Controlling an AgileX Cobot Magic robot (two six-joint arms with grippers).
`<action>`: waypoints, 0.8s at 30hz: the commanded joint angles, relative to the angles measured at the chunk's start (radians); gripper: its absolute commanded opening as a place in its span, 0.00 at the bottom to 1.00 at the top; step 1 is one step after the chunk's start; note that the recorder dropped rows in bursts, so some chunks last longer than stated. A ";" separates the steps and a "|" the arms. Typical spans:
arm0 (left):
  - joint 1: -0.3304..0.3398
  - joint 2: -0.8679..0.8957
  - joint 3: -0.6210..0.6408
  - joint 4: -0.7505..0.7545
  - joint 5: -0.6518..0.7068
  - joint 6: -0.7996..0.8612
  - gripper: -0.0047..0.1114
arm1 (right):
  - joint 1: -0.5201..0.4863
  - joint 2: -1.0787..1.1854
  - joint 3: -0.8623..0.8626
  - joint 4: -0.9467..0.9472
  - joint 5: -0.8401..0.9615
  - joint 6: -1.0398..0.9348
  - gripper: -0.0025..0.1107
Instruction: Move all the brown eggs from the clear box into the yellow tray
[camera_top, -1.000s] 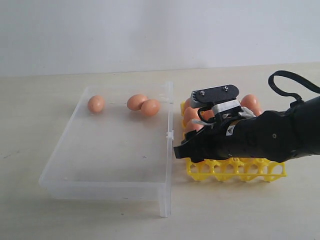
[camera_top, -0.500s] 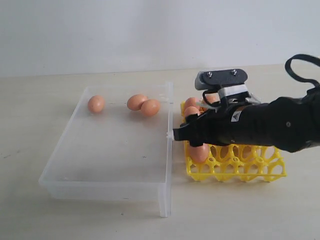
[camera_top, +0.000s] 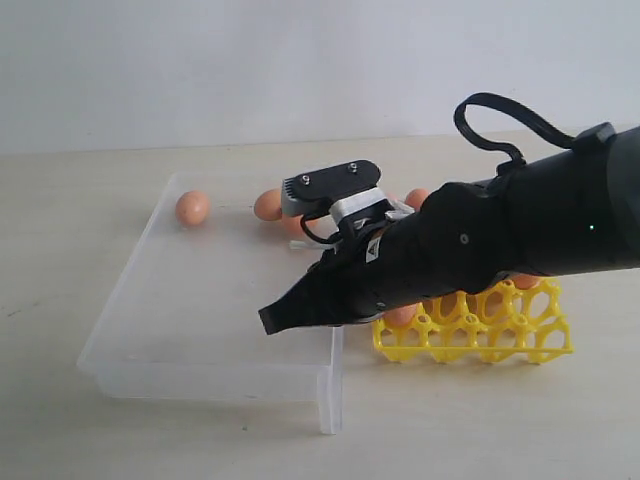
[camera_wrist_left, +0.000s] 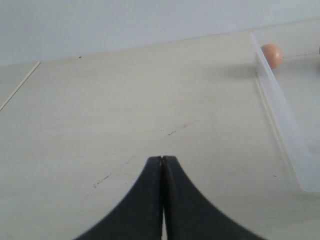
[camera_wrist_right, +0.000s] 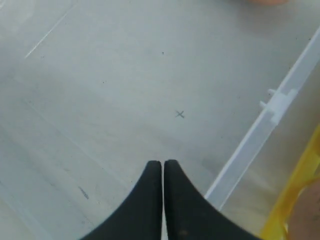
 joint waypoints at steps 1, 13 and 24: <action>-0.006 0.001 -0.004 -0.002 -0.009 -0.005 0.04 | 0.001 -0.002 -0.007 -0.011 0.036 -0.042 0.02; -0.006 0.001 -0.004 -0.002 -0.009 -0.005 0.04 | -0.001 -0.051 -0.007 -0.013 0.048 -0.097 0.02; -0.006 0.001 -0.004 -0.002 -0.009 -0.005 0.04 | -0.029 -0.054 0.028 -0.029 0.031 -0.096 0.02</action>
